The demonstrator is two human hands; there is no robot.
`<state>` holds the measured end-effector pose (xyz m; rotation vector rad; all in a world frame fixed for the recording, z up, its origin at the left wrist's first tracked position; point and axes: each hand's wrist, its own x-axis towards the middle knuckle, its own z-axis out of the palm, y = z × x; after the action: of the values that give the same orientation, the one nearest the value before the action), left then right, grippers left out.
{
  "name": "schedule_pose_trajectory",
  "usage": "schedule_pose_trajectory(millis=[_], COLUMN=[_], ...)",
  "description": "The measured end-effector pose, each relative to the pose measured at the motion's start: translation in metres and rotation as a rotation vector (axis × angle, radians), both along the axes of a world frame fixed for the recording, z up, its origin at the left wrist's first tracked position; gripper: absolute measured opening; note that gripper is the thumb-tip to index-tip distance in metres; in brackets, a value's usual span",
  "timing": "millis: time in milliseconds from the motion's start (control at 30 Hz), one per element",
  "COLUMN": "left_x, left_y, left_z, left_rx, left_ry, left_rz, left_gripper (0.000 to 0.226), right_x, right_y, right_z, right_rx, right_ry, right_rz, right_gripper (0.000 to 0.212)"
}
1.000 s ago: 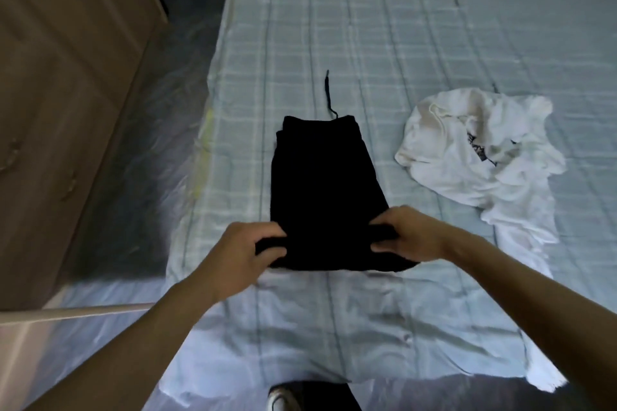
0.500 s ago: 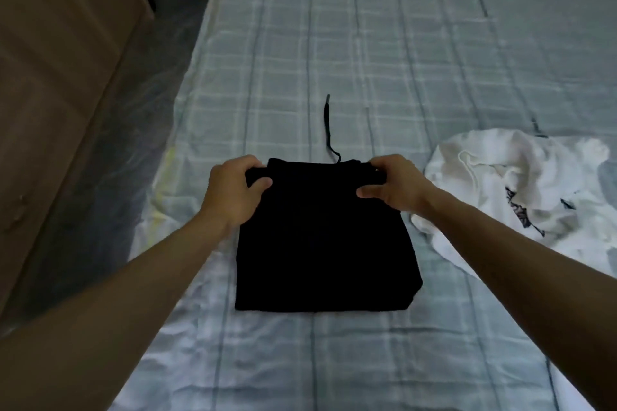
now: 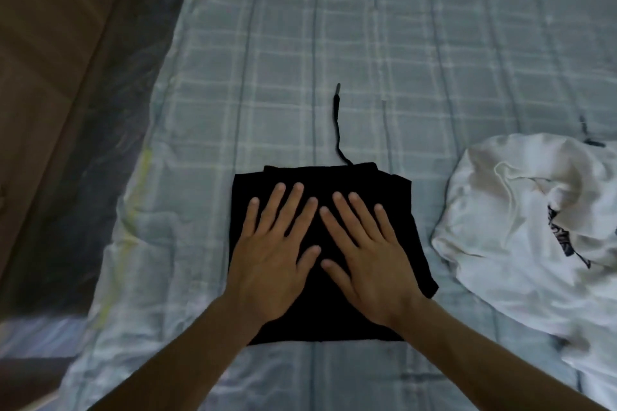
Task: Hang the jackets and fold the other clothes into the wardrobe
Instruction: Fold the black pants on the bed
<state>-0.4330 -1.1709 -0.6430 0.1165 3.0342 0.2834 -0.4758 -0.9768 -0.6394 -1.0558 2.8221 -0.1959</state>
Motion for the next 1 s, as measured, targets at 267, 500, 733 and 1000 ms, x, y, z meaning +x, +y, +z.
schedule_pose_trajectory(millis=[267,500,733,1000], left_x=[-0.022,-0.021,0.007,0.036], left_y=[-0.021,-0.02,-0.02,-0.018], left_z=[-0.031,-0.022,-0.007,0.022], left_rx=[0.076,0.12,0.221,0.512], left_ry=[0.031,0.014,0.051,-0.045], left_rz=[-0.017,-0.004,0.226,0.495], left_gripper=[0.073,0.072,0.078,0.092], right_x=[-0.039,-0.048,-0.024,0.008], right_y=[0.002,0.003,0.017,0.025], right_z=[-0.027,-0.015,0.005,0.025], right_rx=[-0.172,-0.234,-0.213,-0.167], right_ry=[0.0,-0.075,-0.023,-0.259], right_rz=[-0.087,-0.131,-0.298,-0.632], right_gripper=[0.069,0.063,0.069,0.09])
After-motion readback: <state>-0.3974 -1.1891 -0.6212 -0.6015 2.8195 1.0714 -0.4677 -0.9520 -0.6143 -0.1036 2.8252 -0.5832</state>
